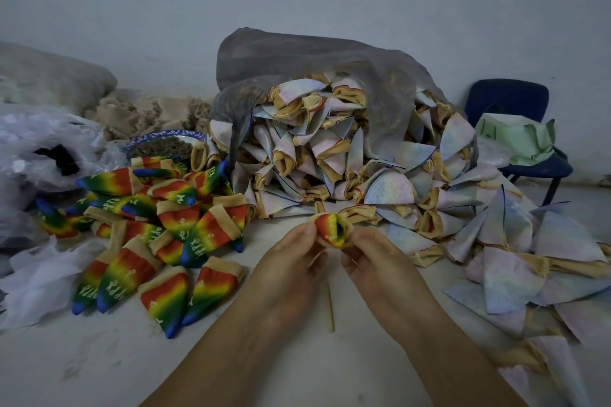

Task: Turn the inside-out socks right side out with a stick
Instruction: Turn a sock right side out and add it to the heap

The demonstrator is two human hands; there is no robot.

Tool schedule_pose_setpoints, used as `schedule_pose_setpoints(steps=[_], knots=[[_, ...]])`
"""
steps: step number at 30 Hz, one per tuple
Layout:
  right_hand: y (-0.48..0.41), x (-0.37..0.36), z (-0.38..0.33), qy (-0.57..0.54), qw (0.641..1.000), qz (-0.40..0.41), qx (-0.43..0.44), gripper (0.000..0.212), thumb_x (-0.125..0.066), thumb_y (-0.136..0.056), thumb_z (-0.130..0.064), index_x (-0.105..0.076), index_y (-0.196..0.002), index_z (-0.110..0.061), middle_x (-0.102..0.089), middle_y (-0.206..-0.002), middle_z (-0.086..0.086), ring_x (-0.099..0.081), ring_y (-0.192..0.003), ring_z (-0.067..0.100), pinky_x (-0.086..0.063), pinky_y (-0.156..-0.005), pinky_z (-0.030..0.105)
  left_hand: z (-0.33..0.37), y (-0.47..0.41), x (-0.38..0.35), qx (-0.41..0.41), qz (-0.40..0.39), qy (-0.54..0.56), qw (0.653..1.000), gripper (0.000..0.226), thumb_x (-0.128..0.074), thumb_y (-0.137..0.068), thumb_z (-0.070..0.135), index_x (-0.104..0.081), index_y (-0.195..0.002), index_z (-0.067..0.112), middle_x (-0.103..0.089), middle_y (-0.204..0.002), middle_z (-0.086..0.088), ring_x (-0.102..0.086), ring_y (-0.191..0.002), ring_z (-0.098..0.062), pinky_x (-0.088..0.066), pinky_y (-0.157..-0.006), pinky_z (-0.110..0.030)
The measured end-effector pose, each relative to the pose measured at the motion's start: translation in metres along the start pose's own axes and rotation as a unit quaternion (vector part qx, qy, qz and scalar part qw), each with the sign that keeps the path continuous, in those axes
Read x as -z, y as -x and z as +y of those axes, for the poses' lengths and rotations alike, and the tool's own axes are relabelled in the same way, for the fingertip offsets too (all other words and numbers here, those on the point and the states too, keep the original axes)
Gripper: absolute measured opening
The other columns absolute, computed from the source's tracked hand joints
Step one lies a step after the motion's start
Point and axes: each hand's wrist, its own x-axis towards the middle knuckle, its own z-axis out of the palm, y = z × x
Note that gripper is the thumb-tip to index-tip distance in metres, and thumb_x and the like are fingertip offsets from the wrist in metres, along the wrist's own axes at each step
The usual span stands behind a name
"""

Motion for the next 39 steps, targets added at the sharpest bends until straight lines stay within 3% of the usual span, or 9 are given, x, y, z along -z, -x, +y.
schedule_pose_setpoints(steps=[3, 7, 12, 18, 23, 26, 31, 34, 39], knots=[[0.0, -0.002, -0.004, -0.149, 0.985, -0.078, -0.037, 0.033, -0.058, -0.083, -0.021, -0.063, -0.112, -0.006, -0.065, -0.112, 0.008, -0.058, -0.093, 0.012, -0.051, -0.074, 0.021, 0.005, -0.002, 0.0, 0.046, -0.038, 0.098, 0.993, 0.03, -0.052, -0.091, 0.025, -0.079, -0.098, 0.015, -0.071, -0.108, -0.007, -0.065, -0.095, -0.014, -0.046, -0.084, -0.026], [0.003, 0.001, -0.005, -0.118, 0.984, -0.133, -0.018, 0.025, -0.05, -0.092, -0.024, -0.063, -0.111, -0.013, -0.064, -0.107, 0.006, -0.057, -0.086, 0.01, -0.048, -0.071, 0.022, 0.009, -0.002, 0.0, 0.044, -0.038, 0.074, 0.996, 0.024, -0.057, -0.09, 0.015, -0.074, -0.104, 0.007, -0.07, -0.105, -0.012, -0.065, -0.089, -0.016, -0.051, -0.074, -0.023], [0.004, 0.005, -0.003, -0.018, 0.994, -0.103, 0.001, 0.019, -0.049, -0.09, -0.03, -0.065, -0.098, -0.022, -0.064, -0.094, -0.001, -0.054, -0.075, 0.005, -0.04, -0.065, 0.021, 0.006, 0.001, 0.004, -0.068, 0.032, -0.156, 0.985, 0.015, -0.064, -0.091, 0.018, -0.074, -0.103, 0.019, -0.075, -0.105, -0.002, -0.069, -0.103, -0.015, -0.055, -0.089, -0.026], [0.004, 0.01, -0.002, 0.143, 0.986, -0.048, 0.076, 0.024, -0.048, -0.089, -0.041, -0.062, -0.095, -0.023, -0.06, -0.097, 0.004, -0.054, -0.088, 0.016, -0.043, -0.083, 0.031, 0.006, 0.001, 0.01, -0.175, 0.066, -0.413, 0.891, 0.021, -0.06, -0.096, 0.024, -0.069, -0.088, 0.041, -0.065, -0.097, 0.024, -0.059, -0.094, 0.006, -0.046, -0.079, -0.01], [0.003, 0.007, 0.002, 0.192, 0.978, -0.045, 0.073, 0.018, -0.048, -0.086, -0.046, -0.063, -0.084, -0.035, -0.054, -0.088, -0.003, -0.045, -0.087, 0.016, -0.04, -0.084, 0.031, 0.007, -0.002, 0.01, -0.04, 0.057, -0.061, 0.996, 0.014, -0.058, -0.093, 0.013, -0.071, -0.093, 0.018, -0.065, -0.078, -0.004, -0.055, -0.058, -0.005, -0.042, -0.048, -0.016], [0.003, 0.006, 0.002, 0.056, 0.994, -0.083, 0.039, 0.017, -0.05, -0.088, -0.034, -0.065, -0.086, -0.027, -0.057, -0.099, 0.006, -0.046, -0.099, 0.021, -0.036, -0.091, 0.034, 0.008, 0.001, 0.011, 0.036, -0.071, 0.164, 0.983, 0.011, -0.068, -0.082, 0.009, -0.073, -0.089, 0.003, -0.061, -0.073, -0.006, -0.048, -0.053, -0.006, -0.04, -0.045, -0.018], [0.006, 0.006, -0.001, 0.115, 0.992, -0.048, 0.009, 0.014, -0.052, -0.092, -0.033, -0.064, -0.089, -0.026, -0.061, -0.102, 0.003, -0.051, -0.097, 0.021, -0.039, -0.08, 0.025, 0.006, -0.002, 0.007, 0.028, -0.019, 0.156, 0.987, 0.011, -0.067, -0.081, 0.014, -0.076, -0.078, 0.01, -0.057, -0.069, -0.004, -0.048, -0.053, -0.007, -0.043, -0.048, -0.019], [-0.001, 0.023, -0.011, 0.46, 0.878, 0.086, 0.106, 0.013, -0.051, -0.095, -0.036, -0.063, -0.09, -0.033, -0.06, -0.096, -0.012, -0.056, -0.085, 0.001, -0.04, -0.069, 0.011, 0.005, -0.007, 0.015, -0.049, 0.091, -0.049, 0.993, 0.013, -0.065, -0.085, 0.023, -0.077, -0.082, 0.023, -0.065, -0.072, 0.004, -0.055, -0.06, -0.003, -0.049, -0.061, -0.02], [-0.004, 0.062, -0.027, 0.686, 0.67, 0.247, 0.137, 0.031, -0.055, -0.091, -0.032, -0.06, -0.12, -0.02, -0.056, -0.115, 0.006, -0.048, -0.11, 0.028, -0.038, -0.087, 0.038, 0.003, -0.015, 0.03, -0.116, 0.166, -0.393, 0.897, 0.016, -0.056, -0.098, 0.03, -0.067, -0.095, 0.042, -0.057, -0.1, 0.022, -0.056, -0.084, 0.012, -0.047, -0.076, -0.017]])
